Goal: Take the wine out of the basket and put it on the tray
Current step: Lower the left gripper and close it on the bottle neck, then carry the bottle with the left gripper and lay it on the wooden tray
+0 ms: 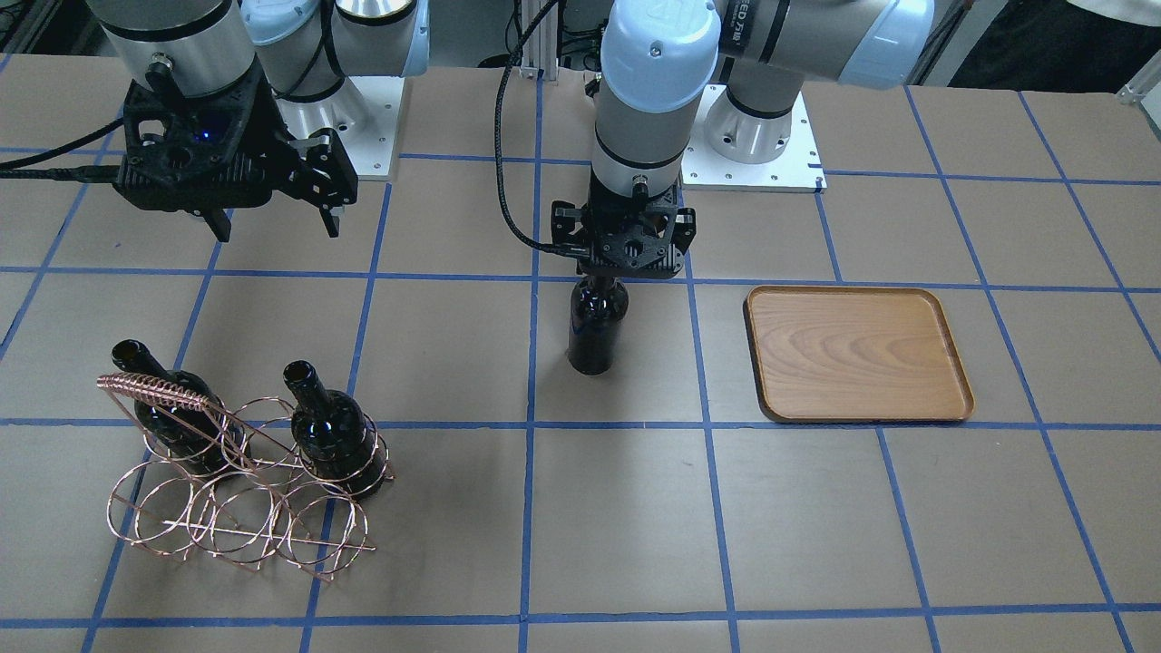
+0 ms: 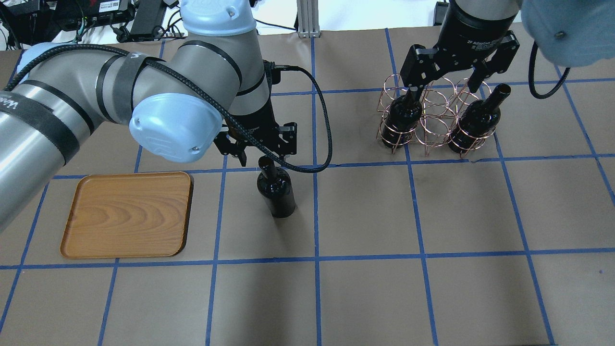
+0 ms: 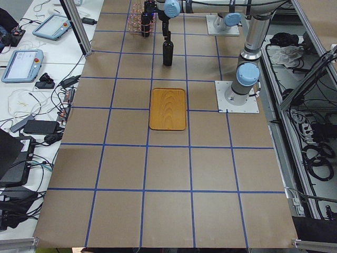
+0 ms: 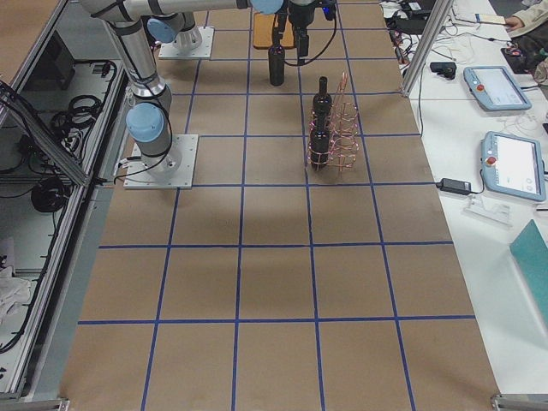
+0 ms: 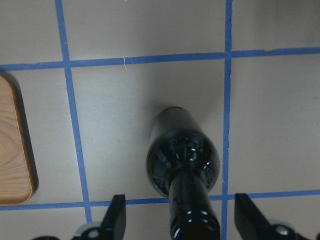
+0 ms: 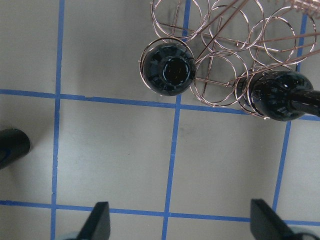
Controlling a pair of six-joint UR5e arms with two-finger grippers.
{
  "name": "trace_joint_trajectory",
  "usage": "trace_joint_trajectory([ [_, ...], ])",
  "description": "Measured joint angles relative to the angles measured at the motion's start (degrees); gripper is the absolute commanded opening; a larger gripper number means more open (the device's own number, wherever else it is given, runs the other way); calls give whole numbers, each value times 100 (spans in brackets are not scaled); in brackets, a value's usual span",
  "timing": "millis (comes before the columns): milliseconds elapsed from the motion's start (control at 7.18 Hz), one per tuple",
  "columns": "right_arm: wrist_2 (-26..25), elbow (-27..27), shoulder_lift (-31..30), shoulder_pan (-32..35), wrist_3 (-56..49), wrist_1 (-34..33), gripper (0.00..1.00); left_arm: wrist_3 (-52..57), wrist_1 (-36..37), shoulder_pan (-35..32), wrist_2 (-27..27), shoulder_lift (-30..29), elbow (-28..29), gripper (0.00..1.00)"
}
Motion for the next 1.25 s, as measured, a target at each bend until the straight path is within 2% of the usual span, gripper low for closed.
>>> trace_joint_trajectory([
  [139,2,12,0,1,0,0,100,2,-57,-3,-2,-4,-2,38],
  [279,5,15,-1,1,-3,-1,100,6,-82,-3,-3,-10,-2,23],
  [557,7,18,-1,1,-7,-1,100,-1,-109,-4,-21,-19,0,20],
  [836,11,18,-1,1,-7,-1,100,27,-105,2,-13,-6,33,12],
  [975,10,18,-1,1,-6,-1,100,196,-119,65,-8,52,84,12],
  [1254,6,22,-1,1,-9,-1,100,893,-503,564,6,381,231,7],
])
